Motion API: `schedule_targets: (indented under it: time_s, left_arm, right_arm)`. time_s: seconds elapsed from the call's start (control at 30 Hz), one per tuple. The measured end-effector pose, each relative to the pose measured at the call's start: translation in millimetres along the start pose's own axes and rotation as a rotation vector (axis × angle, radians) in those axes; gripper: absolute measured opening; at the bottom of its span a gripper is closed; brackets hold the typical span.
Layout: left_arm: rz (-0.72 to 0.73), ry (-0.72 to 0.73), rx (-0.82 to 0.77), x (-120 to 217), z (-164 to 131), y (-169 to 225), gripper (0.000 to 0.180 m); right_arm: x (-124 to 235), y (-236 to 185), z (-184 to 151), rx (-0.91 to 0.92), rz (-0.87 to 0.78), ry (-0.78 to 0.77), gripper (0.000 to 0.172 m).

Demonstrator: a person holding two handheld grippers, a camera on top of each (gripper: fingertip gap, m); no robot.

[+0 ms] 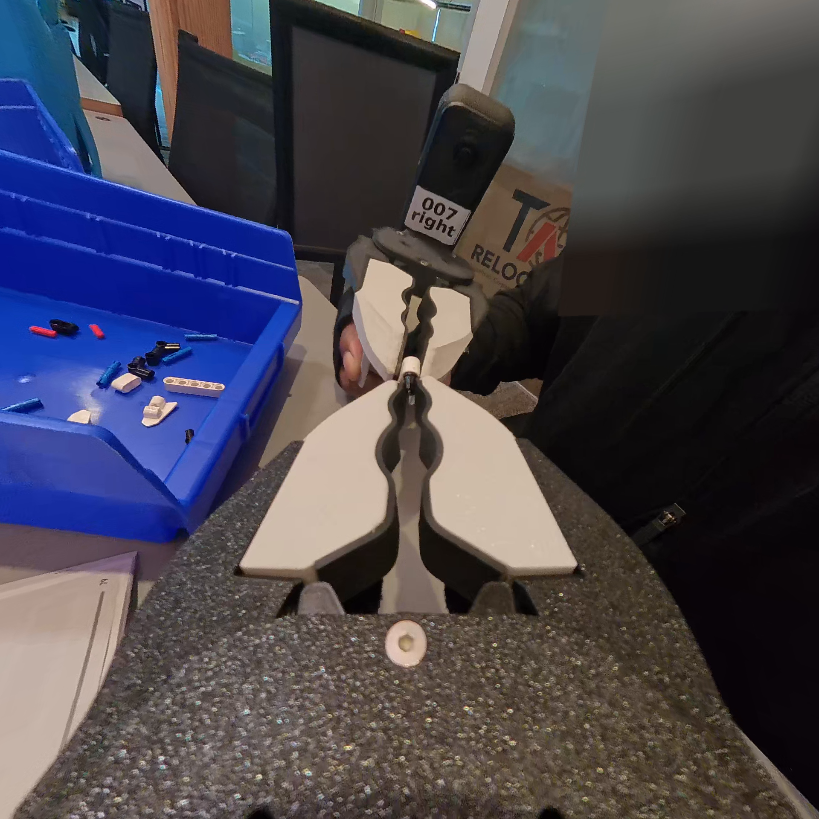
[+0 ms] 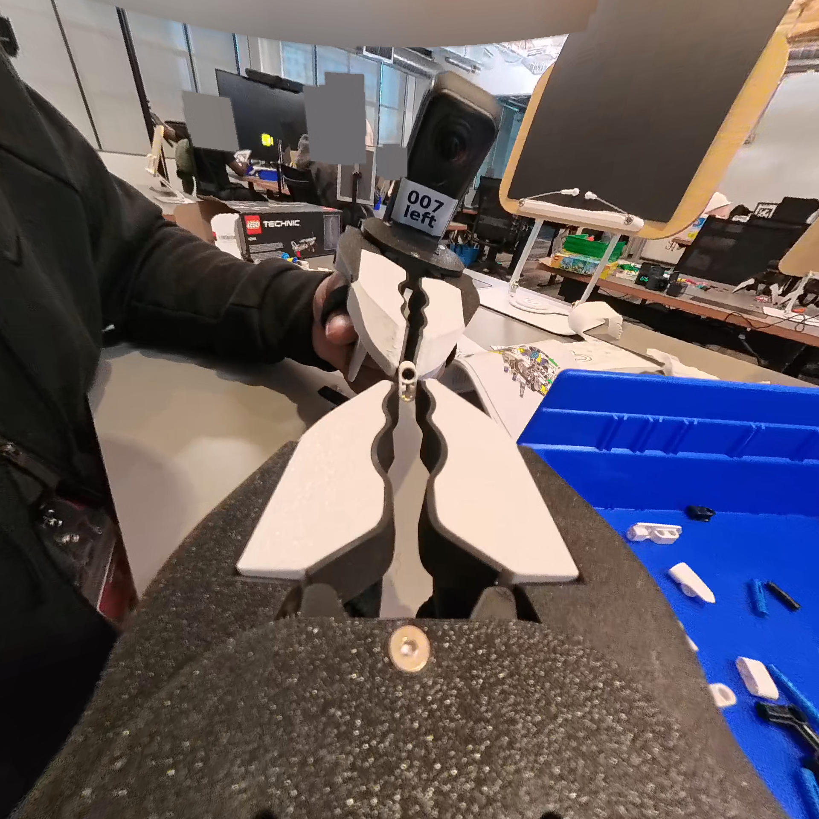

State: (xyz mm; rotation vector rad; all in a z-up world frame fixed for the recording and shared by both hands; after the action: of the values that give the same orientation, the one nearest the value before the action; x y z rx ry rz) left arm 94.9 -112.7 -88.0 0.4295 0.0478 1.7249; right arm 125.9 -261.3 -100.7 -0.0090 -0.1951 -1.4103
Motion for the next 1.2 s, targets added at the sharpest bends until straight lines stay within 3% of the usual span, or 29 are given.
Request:
schedule_targets:
  time_s: [0.23, 0.4, 0.57, 0.67, 0.77, 0.87, 1.03, 1.2]
  left_arm:
    - [0.02, -0.036, -0.017, -3.1, -1.7, 2.6, 0.006]
    - [0.129, 0.021, -0.022, 36.4, 9.8, -1.2, 0.006]
    - [0.215, -0.08, -0.09, 17.0, 9.3, 1.4, 0.006]
    - [0.339, -0.091, -0.122, 12.6, 22.5, -5.1, 0.006]
    - [0.557, -0.146, -0.138, 0.9, 40.6, -29.5, 0.006]
    - [0.748, -0.263, -0.133, -12.7, 41.2, -58.5, 0.015]
    - [0.806, -0.301, -0.128, -9.1, 28.5, -64.4, 0.028]
    - [0.754, -0.25, -0.069, 40.0, 15.7, -31.6, 0.029]
  right_arm:
    - [4.8, -1.6, -2.2, 0.014, 0.004, -0.024, 0.008]
    - [25.7, 15.5, -5.6, 0.006, -0.079, -0.022, 0.007]
    - [9.7, 12.1, -0.5, 0.037, -0.068, -0.058, 0.007]
    - [12.0, 27.6, 4.1, -0.003, -0.22, -0.103, 0.007]
    - [13.7, 55.8, 5.3, -0.12, -0.487, -0.241, 0.008]
    - [9.1, 69.5, -3.7, -0.211, -0.594, -0.36, 0.022]
    - [7.8, 63.5, -10.0, -0.234, -0.572, -0.37, 0.029]
    - [-2.7, 36.5, -8.5, -0.147, -0.372, -0.357, 0.024]
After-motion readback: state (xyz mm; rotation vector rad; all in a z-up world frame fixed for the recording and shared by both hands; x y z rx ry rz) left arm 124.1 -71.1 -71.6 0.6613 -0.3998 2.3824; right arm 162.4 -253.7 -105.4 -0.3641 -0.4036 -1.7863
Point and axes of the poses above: each gripper's, where its closed fingertips meet, x back along the fingers, z out of its top, y = z × x across the jaws, the point moved 8 cm from there along x, back along the fingers, and after that the axes turned 7 degrees about -y, right-handed, at the moved point
